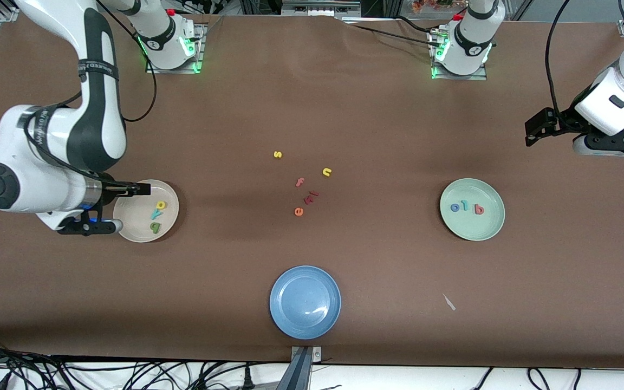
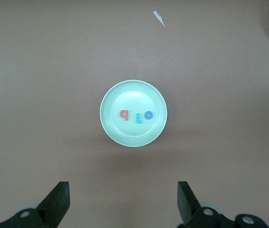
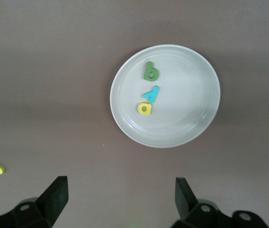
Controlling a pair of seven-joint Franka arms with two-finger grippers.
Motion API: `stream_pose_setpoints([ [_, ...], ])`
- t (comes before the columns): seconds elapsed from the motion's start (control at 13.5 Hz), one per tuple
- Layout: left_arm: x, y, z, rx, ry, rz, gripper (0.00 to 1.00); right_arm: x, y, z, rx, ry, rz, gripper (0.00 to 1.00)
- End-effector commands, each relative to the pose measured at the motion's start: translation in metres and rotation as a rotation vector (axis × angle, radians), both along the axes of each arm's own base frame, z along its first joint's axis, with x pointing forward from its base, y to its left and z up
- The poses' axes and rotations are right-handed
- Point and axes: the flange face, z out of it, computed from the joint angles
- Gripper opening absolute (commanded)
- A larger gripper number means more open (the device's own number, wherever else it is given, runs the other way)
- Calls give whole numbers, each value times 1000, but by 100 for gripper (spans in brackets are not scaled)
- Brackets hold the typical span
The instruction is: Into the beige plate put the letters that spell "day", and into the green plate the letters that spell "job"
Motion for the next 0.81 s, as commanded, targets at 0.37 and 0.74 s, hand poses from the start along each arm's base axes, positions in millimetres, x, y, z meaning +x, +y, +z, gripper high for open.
stream_pose_setpoints([
  [0.37, 5, 2, 3, 16, 10, -22, 100, -3, -6, 33, -1, 2, 10, 100],
  [0.74, 4, 2, 3, 16, 10, -24, 100, -6, 0, 36, 7, 20, 20, 100],
])
